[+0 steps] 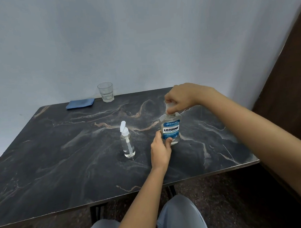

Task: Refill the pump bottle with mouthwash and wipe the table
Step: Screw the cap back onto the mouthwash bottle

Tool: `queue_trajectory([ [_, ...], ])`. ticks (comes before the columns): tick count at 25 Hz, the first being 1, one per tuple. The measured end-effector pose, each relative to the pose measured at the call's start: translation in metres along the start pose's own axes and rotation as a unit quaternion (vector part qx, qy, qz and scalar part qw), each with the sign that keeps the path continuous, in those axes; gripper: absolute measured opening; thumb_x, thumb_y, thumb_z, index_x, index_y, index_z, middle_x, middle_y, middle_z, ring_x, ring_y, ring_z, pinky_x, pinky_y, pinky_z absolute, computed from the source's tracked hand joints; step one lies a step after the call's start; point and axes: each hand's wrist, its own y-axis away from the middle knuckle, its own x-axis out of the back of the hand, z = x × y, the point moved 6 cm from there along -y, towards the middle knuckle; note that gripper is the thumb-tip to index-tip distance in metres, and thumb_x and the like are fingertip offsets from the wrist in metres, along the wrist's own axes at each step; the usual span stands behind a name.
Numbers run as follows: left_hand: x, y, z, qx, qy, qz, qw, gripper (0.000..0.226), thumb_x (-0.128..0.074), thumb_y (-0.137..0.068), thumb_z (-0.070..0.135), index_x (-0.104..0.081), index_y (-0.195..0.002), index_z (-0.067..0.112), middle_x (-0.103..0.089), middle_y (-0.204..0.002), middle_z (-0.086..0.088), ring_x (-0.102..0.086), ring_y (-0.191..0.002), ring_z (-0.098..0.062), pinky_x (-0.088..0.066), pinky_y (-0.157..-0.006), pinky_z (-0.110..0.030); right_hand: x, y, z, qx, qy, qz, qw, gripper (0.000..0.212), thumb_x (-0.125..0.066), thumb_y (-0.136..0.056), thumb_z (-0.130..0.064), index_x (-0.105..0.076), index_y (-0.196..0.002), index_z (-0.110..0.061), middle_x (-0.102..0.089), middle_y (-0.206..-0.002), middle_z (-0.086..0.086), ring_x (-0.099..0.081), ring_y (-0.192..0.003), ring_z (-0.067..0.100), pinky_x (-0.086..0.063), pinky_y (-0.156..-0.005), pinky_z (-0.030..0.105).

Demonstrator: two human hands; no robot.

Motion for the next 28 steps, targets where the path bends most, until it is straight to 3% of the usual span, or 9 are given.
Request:
queue_trajectory([
  [4, 0.0, 0.0, -0.001, 0.012, -0.007, 0.005, 1.0, 0.03, -0.062, -0.092, 0.023, -0.051, -0.119, 0.015, -0.063, -0.118, -0.002, -0.059, -0.108, -0.017, -0.05, -0.09, -0.034, -0.005, -0.005, -0.008, 0.013, 0.157, 0.067, 0.985, 0.056, -0.031, -0.095, -0.052, -0.051, -0.064, -0.011, -0.042, -0.054, -0.001, -0.042, -0.054, 0.018, -0.027, -0.05, 0.026],
  [7, 0.0, 0.0, -0.002, 0.026, -0.005, 0.005, 1.0, 0.032, -0.063, -0.091, 0.023, -0.051, -0.119, 0.016, -0.063, -0.118, -0.001, -0.059, -0.108, -0.017, -0.05, -0.09, -0.035, -0.011, -0.005, -0.007, -0.054, 0.133, 0.107, 0.984, 0.057, -0.028, -0.095, -0.05, -0.046, -0.057, -0.011, -0.039, -0.052, 0.0, -0.038, -0.051, 0.017, -0.031, -0.054, 0.025],
  [9, 0.001, 0.0, 0.0, 0.033, -0.01, 0.001, 0.999, 0.033, -0.063, -0.092, 0.023, -0.05, -0.121, 0.016, -0.062, -0.12, -0.001, -0.058, -0.11, -0.018, -0.05, -0.09, -0.036, -0.015, -0.002, -0.007, -0.12, 0.102, 0.118, 0.98, 0.054, -0.028, -0.094, -0.047, -0.05, -0.06, -0.011, -0.04, -0.054, 0.001, -0.041, -0.054, 0.018, -0.043, -0.068, 0.031],
  [11, 0.002, 0.001, 0.001, 0.035, -0.025, 0.0, 0.999, 0.034, -0.062, -0.092, 0.025, -0.049, -0.123, 0.016, -0.062, -0.122, -0.001, -0.058, -0.11, -0.02, -0.05, -0.087, -0.038, -0.017, 0.003, -0.01, -0.172, 0.084, 0.134, 0.972, 0.051, -0.027, -0.095, -0.044, -0.057, -0.069, -0.01, -0.039, -0.056, 0.002, -0.046, -0.061, 0.021, -0.044, -0.076, 0.034],
  [18, 0.005, 0.003, 0.003, 0.045, -0.023, 0.009, 0.999, 0.028, -0.063, -0.09, 0.025, -0.052, -0.115, 0.018, -0.066, -0.112, 0.002, -0.062, -0.098, -0.02, -0.052, -0.078, -0.04, -0.023, 0.009, -0.019, -0.29, 0.051, 0.163, 0.942, 0.05, -0.027, -0.098, -0.036, -0.067, -0.083, -0.01, -0.052, -0.069, 0.004, -0.051, -0.064, 0.022, -0.023, -0.048, 0.022],
  [24, 0.002, 0.003, 0.002, 0.086, 0.04, -0.031, 0.995, 0.027, -0.063, -0.09, 0.017, -0.053, -0.115, 0.016, -0.066, -0.114, -0.002, -0.061, -0.108, -0.021, -0.05, -0.091, -0.039, -0.027, 0.017, -0.026, -0.328, 0.022, 0.171, 0.929, 0.052, -0.026, -0.099, -0.039, -0.058, -0.071, -0.01, -0.055, -0.068, 0.004, -0.05, -0.061, 0.019, -0.03, -0.059, 0.028],
  [26, 0.007, 0.007, 0.007, 0.087, 0.041, -0.039, 0.995, 0.036, -0.062, -0.091, 0.02, -0.05, -0.125, 0.013, -0.063, -0.122, -0.006, -0.059, -0.114, -0.022, -0.048, -0.095, -0.037, -0.028, 0.019, -0.028, -0.332, 0.004, 0.165, 0.929, 0.055, -0.027, -0.099, -0.046, -0.062, -0.077, -0.01, -0.056, -0.07, 0.003, -0.051, -0.065, 0.019, -0.032, -0.064, 0.031],
  [28, 0.029, 0.019, 0.017, 0.047, 0.035, 0.022, 0.998, 0.039, -0.06, -0.093, 0.027, -0.051, -0.128, 0.013, -0.063, -0.122, -0.003, -0.06, -0.112, -0.018, -0.049, -0.092, -0.033, -0.029, 0.023, -0.029, -0.351, -0.004, 0.166, 0.922, 0.064, -0.028, -0.095, -0.06, -0.064, -0.097, -0.008, -0.061, -0.084, 0.008, -0.057, -0.082, 0.023, -0.037, -0.073, 0.035],
])
